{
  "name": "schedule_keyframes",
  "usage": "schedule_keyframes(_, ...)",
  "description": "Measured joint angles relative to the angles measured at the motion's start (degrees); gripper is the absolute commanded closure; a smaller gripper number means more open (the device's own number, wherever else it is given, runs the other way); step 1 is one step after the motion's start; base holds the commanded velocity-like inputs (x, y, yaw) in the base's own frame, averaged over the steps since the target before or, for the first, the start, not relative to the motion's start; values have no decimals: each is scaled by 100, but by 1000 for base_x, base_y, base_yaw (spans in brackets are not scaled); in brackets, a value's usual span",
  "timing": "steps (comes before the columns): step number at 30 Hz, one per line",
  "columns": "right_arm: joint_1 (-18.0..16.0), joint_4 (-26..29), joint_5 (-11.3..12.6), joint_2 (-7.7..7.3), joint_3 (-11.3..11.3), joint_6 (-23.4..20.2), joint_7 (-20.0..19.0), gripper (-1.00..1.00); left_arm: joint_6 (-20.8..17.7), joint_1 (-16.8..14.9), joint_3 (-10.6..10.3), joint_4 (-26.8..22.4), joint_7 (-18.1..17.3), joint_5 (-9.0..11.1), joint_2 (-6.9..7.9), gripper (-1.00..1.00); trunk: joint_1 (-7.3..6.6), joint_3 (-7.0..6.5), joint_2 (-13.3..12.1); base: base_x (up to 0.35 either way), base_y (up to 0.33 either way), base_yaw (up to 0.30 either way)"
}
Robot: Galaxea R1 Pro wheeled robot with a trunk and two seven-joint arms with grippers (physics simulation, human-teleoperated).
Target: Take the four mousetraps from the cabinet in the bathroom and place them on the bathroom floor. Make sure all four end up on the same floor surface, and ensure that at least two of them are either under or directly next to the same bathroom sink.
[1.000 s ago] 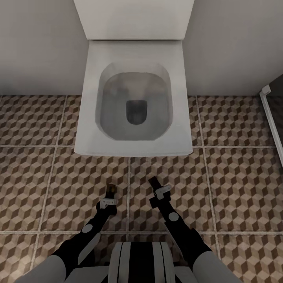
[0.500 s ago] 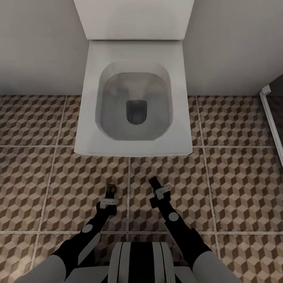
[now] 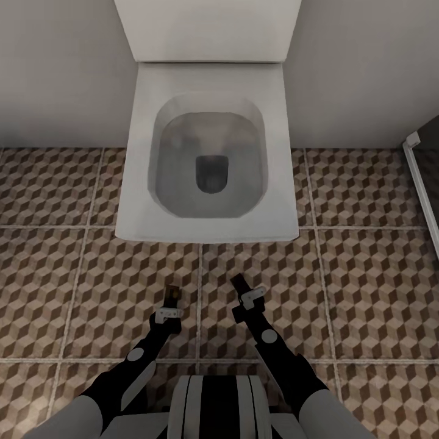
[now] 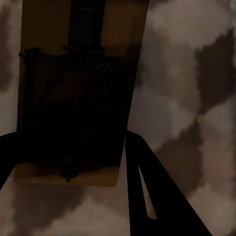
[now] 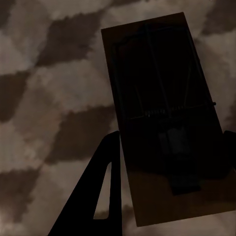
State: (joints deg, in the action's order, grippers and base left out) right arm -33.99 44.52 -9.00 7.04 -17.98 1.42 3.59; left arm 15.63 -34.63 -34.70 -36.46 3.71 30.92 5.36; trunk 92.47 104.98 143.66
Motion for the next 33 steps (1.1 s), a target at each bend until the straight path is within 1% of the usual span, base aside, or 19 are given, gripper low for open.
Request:
schedule_keyframes(17, 0, 0, 6, 0, 0, 0, 0, 100, 2, 1, 0, 0, -1, -1, 0, 100, 0, 0, 0, 0, 0, 0)
schedule_keyframes(18, 0, 0, 7, 0, 0, 0, 0, -100, 1, 0, 0, 0, 0, -1, 0, 100, 0, 0, 0, 0, 0, 0)
schedule_keyframes(33, 0, 0, 17, 0, 4, 3, -9, -100, 3, 0, 0, 1, -1, 0, 0, 100, 0, 0, 0, 0, 0, 0)
